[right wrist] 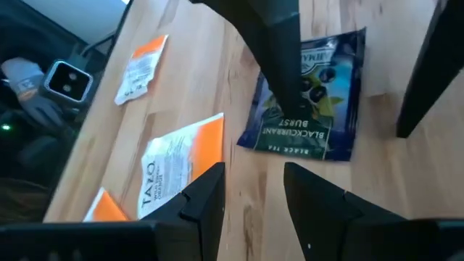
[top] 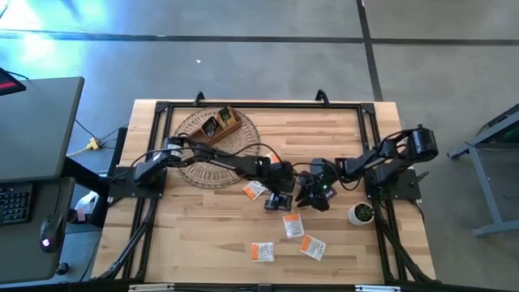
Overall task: Pick & Place Tea
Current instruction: Put the purple tea bag into the middle section of the wooden organizer
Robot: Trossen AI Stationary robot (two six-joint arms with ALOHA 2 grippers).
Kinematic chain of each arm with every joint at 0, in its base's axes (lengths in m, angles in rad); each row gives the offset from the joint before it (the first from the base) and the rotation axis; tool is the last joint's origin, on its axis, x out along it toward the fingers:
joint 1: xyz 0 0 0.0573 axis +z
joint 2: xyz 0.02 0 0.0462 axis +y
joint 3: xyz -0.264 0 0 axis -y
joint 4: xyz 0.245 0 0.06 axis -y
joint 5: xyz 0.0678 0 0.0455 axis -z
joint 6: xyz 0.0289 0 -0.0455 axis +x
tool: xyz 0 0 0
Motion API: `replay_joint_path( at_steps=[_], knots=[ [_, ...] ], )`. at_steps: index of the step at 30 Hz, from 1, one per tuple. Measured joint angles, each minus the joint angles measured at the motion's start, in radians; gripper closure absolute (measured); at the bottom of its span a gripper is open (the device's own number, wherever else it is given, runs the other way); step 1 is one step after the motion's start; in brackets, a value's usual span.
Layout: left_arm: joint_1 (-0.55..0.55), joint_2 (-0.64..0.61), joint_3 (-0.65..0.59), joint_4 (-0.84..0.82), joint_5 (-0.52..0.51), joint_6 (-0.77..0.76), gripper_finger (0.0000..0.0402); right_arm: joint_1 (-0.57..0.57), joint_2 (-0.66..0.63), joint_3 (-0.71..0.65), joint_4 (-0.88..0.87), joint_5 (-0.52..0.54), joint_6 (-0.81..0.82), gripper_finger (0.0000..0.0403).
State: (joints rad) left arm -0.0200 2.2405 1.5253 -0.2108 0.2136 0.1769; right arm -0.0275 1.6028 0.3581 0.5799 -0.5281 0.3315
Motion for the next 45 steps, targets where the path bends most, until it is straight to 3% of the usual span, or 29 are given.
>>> replay_joint_path(
  at_steps=[6,11,16,24,30,36,42,45],
  knots=[
    [0.0,0.015,0.002,-0.049,-0.028,-0.021,0.02,0.021,0.0,0.0,0.001,0.015,-0.043,0.0265],
    [0.002,0.028,0.002,-0.046,-0.037,-0.06,0.0296,0.024,0.0,0.0,0.001,0.029,-0.044,0.0265],
    [0.009,0.029,0.002,-0.041,-0.093,-0.229,0.0391,0.024,0.0,0.0,0.001,0.079,-0.051,0.0265],
    [0.019,0.013,-0.003,-0.042,-0.099,-0.381,0.0399,0.024,0.0,0.0,0.0,0.119,-0.055,0.0265],
    [0.012,-0.026,-0.008,-0.053,-0.066,-0.636,0.04,0.025,-0.003,0.002,-0.078,0.331,0.117,0.0265],
    [-0.026,-0.033,-0.008,-0.056,-0.148,-0.709,0.04,0.014,-0.002,0.002,-0.033,0.181,0.273,0.0265],
    [-0.034,-0.033,-0.008,-0.055,-0.165,-0.735,0.04,0.012,-0.003,0.045,-0.204,0.177,0.282,0.0265],
    [-0.035,-0.033,-0.008,-0.048,-0.176,-0.738,0.04,0.013,-0.003,0.045,-0.2,0.133,0.305,0.0265]
  ],
)
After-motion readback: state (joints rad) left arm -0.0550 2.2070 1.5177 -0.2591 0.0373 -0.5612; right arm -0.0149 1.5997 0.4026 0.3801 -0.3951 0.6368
